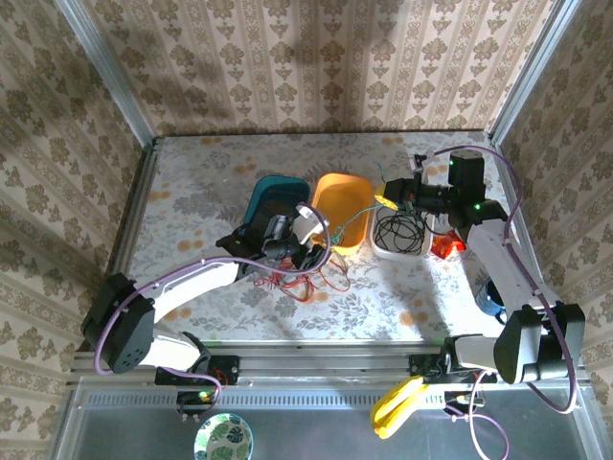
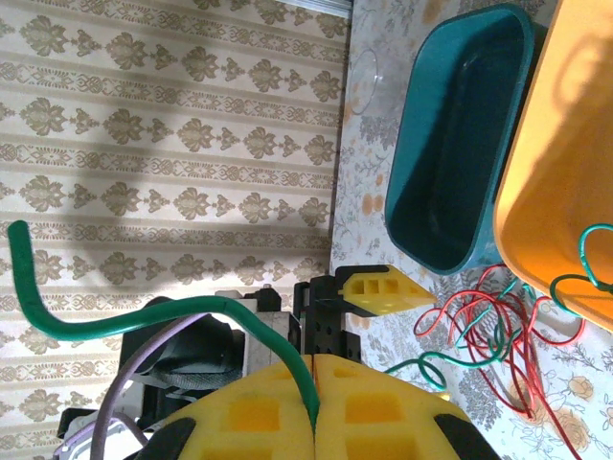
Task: Untangle the cables
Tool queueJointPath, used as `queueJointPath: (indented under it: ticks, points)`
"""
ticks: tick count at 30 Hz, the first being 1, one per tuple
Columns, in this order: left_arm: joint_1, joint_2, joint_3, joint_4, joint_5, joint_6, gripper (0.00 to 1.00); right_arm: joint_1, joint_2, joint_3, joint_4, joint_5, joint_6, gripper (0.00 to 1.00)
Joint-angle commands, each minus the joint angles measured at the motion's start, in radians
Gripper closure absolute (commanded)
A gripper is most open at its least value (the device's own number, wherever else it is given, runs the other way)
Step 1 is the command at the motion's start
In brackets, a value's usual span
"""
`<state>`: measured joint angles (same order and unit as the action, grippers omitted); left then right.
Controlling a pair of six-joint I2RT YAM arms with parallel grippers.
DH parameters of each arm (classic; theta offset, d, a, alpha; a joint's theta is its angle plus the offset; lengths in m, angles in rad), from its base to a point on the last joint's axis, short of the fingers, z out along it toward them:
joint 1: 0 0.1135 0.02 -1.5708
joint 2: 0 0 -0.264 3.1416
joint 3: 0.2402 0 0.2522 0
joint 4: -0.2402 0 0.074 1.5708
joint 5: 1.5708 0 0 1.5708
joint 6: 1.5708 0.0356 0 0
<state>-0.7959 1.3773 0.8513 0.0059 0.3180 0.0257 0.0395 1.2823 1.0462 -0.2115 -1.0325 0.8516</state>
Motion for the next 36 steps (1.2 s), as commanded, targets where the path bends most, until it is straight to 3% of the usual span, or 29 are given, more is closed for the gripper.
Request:
queueJointPath:
  ticks: [1, 4, 13, 16, 24, 31, 36]
  points:
    - [0.006, 0.003, 0.015, 0.059, 0.031, -0.04, 0.34, 0.011, 0.01, 0.013, -0.005, -0.005, 0.001, 0.95]
    - [0.0, 0.019, 0.033, 0.082, 0.04, -0.047, 0.4, 0.024, 0.014, 0.012, -0.003, 0.008, 0.003, 0.95]
    - [-0.028, 0.063, 0.089, 0.179, 0.02, -0.106, 0.88, 0.091, 0.063, -0.01, 0.034, 0.07, 0.018, 0.94]
    - [-0.028, 0.065, 0.094, 0.234, 0.016, -0.145, 0.98, 0.11, 0.085, -0.019, 0.027, 0.117, 0.004, 0.94]
    - [-0.025, 0.105, 0.115, 0.397, 0.094, -0.29, 1.0, 0.139, 0.169, -0.04, 0.063, 0.287, 0.0, 0.93]
    - [-0.022, 0.162, 0.138, 0.474, 0.122, -0.346, 1.0, 0.211, 0.234, -0.01, 0.078, 0.299, -0.016, 0.92]
    - [0.009, 0.175, 0.125, 0.565, 0.106, -0.406, 1.0, 0.216, 0.26, 0.032, -0.008, 0.335, -0.079, 0.91]
